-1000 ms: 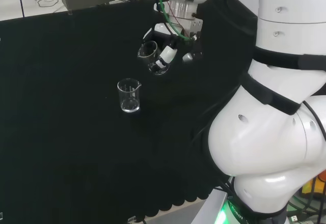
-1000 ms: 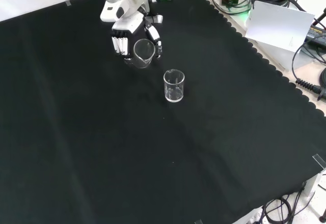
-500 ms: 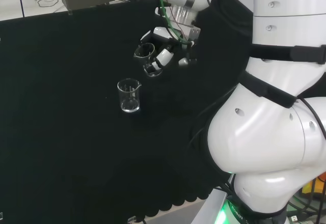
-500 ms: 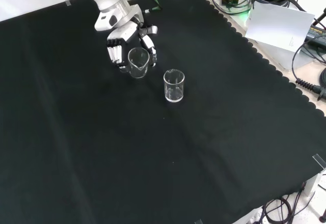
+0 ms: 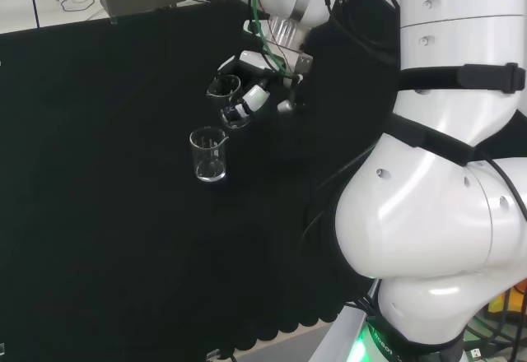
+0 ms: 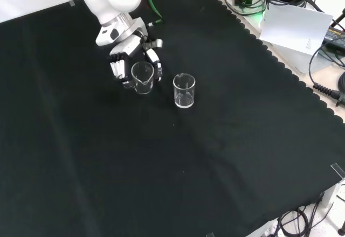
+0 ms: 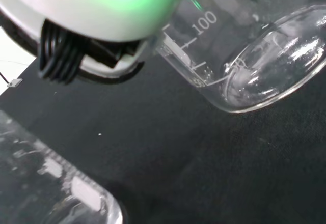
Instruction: Place the beaker back on the table.
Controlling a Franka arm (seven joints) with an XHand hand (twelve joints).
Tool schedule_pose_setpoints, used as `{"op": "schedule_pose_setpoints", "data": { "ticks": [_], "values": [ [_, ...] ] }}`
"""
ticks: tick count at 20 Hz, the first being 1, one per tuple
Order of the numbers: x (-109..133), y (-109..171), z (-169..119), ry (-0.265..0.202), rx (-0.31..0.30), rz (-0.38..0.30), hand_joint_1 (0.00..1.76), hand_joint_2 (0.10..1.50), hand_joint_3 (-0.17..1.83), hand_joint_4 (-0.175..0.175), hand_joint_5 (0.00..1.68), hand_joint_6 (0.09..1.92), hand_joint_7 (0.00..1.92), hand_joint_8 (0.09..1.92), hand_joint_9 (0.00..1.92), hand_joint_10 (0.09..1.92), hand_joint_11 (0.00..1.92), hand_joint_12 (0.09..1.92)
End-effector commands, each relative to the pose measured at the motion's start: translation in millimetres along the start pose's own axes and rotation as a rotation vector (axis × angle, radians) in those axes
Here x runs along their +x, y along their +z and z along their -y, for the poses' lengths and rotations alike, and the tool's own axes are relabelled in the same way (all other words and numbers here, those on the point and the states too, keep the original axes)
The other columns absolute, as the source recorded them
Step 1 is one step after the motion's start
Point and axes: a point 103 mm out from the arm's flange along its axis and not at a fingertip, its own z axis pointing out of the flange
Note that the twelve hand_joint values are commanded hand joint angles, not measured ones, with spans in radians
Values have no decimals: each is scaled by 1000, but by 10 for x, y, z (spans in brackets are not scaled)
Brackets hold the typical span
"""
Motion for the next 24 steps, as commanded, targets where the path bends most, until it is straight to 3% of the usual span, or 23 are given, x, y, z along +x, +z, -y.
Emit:
{"op": "schedule_pose_setpoints", "data": {
  "ticks": [1, 21, 23, 24],
  "values": [
    [-75, 154, -106, -1, -19, -44, 1446, 486, 879, -175, 1201, 779, 1312, 759, 1605, 260, 1190, 702],
    [-317, 315, -51, 61, -45, -64, 1439, 540, 798, -172, 1186, 818, 1279, 781, 1631, 87, 1184, 734],
    [-315, 310, -32, 66, -41, -57, 1426, 648, 636, -153, 1122, 855, 1222, 810, 1605, 87, 1193, 774],
    [-312, 307, -26, 68, -37, -53, 1370, 713, 554, -100, 1108, 850, 1229, 771, 1571, 87, 1176, 811]
  ]
}}
